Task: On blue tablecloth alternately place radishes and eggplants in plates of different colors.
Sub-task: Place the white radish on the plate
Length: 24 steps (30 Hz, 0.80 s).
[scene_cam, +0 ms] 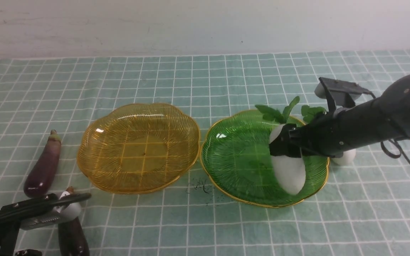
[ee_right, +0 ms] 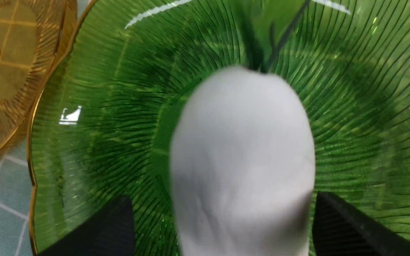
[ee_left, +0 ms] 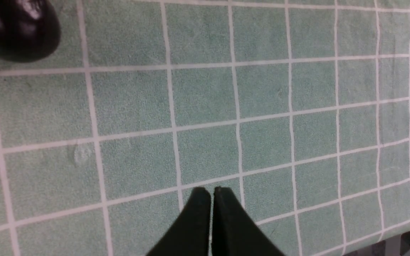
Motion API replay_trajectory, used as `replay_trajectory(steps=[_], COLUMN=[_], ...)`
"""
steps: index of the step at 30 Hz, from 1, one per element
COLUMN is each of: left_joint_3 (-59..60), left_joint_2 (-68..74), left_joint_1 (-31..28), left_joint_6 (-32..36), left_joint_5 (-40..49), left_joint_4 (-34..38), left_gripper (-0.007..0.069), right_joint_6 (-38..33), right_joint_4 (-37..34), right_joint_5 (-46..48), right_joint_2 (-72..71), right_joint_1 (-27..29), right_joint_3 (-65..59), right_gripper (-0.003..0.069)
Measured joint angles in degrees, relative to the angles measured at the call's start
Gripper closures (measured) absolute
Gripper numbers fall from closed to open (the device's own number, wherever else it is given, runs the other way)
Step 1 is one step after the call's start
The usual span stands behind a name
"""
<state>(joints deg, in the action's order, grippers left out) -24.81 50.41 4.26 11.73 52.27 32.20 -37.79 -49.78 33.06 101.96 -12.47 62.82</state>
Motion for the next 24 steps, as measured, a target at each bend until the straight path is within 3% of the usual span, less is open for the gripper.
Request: replay_trajectory(steps=[6, 14, 24], left_joint_3=[0.0, 0.0, 0.0], left_joint_2=[0.0, 0.0, 0.0], left_joint_1=[0.0, 0.0, 0.0], left_joint_6=[0.0, 0.0, 0.0], left_joint_5=[0.0, 0.0, 0.0], left_joint_4=[0.0, 0.0, 0.0], left_gripper=[0.0631, 0.0631, 0.0631], right_joint_6=[0.0, 0.0, 0.0], right_joint_4=[3.9, 10.6, 10.7], right_joint_5=[2.0, -0.8, -5.4], right_joint_2=[-1.2, -0.3, 7.1], right_joint_1=[4.2, 11.1, 11.8], right_joint_3=[4.2, 6.1, 6.2], right_gripper=[-0.0005, 0.0039, 0.0112])
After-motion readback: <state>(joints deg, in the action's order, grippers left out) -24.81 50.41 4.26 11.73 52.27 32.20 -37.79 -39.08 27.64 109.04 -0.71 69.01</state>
